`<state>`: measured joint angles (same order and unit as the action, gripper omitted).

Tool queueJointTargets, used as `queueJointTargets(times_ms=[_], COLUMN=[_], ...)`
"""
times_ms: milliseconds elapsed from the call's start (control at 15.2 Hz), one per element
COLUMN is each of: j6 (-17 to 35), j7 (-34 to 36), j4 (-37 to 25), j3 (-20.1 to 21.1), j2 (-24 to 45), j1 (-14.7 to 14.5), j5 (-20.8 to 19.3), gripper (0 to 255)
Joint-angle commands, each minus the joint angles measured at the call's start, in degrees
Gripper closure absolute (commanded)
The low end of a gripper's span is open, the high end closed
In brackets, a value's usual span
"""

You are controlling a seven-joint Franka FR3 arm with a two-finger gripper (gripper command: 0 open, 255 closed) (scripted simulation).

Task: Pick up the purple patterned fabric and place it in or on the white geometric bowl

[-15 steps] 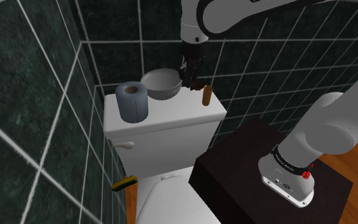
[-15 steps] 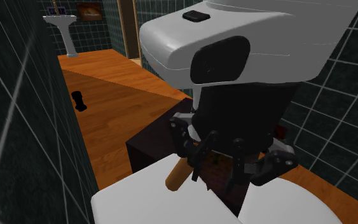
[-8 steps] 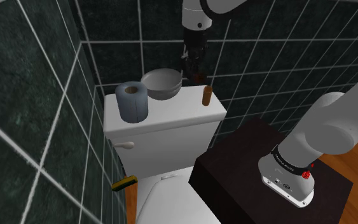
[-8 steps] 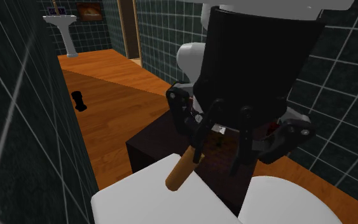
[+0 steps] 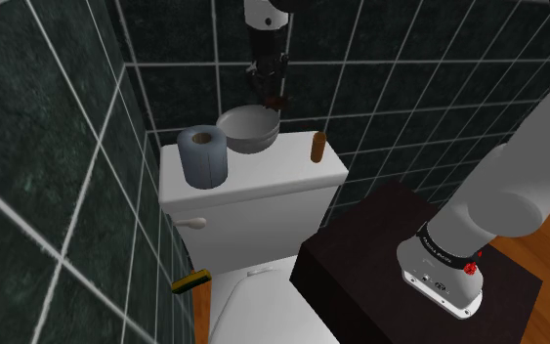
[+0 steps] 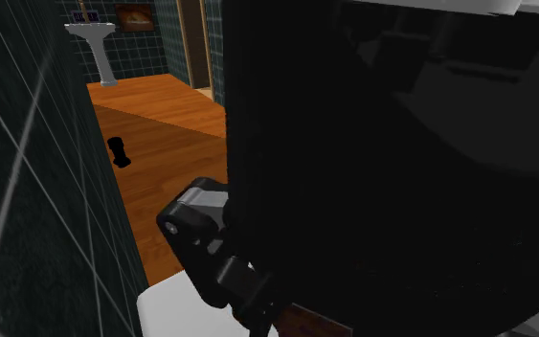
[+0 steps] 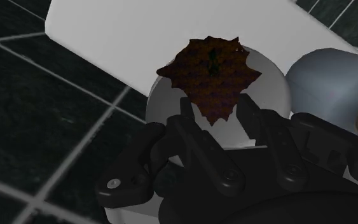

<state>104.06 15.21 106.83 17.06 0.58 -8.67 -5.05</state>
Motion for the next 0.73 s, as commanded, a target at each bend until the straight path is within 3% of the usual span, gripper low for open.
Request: queueJointTargets(times_ms=[0, 198, 660], j6=[-1.55, -4.43, 0.74], j7=[0.74, 1.21, 1.77], j4=[-6.42, -16.67, -11.93], j3=[0.23, 0.13, 0.03], j2=[5.21, 12.98, 13.47], j1=[-0.27, -1.03, -0.86], j5=[-1.52, -3.72, -4.04], gripper=[255, 255, 255])
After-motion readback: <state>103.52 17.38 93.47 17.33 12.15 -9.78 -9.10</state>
